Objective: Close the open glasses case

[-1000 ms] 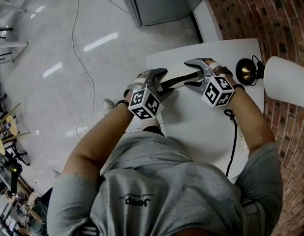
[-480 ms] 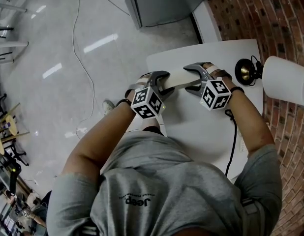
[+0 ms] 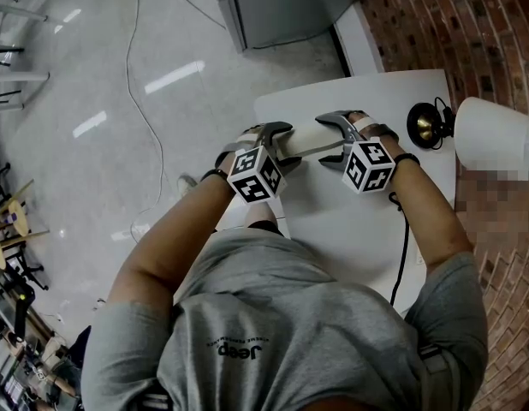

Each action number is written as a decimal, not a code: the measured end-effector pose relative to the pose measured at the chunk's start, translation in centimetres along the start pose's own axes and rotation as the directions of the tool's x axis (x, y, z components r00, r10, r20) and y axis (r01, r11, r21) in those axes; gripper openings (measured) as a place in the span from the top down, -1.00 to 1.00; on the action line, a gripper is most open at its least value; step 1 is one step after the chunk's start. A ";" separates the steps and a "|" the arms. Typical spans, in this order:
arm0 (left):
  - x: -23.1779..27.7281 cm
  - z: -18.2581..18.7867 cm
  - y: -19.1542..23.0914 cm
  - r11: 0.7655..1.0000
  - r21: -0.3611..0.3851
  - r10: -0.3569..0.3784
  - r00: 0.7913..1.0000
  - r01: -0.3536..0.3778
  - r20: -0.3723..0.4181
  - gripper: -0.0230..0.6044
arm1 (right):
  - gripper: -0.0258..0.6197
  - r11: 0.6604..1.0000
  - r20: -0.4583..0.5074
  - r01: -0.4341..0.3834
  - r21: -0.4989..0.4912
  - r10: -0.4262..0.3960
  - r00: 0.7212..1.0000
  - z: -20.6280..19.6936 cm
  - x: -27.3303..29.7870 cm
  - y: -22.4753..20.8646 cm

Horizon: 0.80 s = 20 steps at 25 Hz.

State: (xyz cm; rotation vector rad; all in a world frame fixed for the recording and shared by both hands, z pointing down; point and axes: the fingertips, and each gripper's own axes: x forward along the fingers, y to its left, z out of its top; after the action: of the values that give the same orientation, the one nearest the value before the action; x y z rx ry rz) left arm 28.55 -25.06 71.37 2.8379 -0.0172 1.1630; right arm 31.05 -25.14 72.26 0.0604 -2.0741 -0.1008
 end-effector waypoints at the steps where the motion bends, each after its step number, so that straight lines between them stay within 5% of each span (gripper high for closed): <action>1: 0.0 0.0 0.0 1.000 0.001 0.004 1.000 -0.004 -0.003 -0.05 | -0.42 1.000 0.003 0.008 0.006 -0.008 1.000 0.1 -0.1 -0.1; 11: -1.2 0.4 -0.1 1.000 -0.001 0.029 0.999 -0.029 0.023 -0.05 | -0.41 0.996 0.030 0.073 0.045 -0.074 0.997 1.4 -1.6 -0.8; 20: -8.1 3.0 0.6 0.994 -0.082 0.084 0.981 -0.070 0.177 -0.05 | -0.34 0.968 0.132 0.188 0.165 -0.211 0.969 6.9 -5.9 -2.4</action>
State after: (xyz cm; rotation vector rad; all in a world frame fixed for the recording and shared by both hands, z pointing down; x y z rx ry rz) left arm 24.84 -26.01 63.55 2.8877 -0.1789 0.8937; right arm 27.90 -26.71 63.54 0.3661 -2.2173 -0.0726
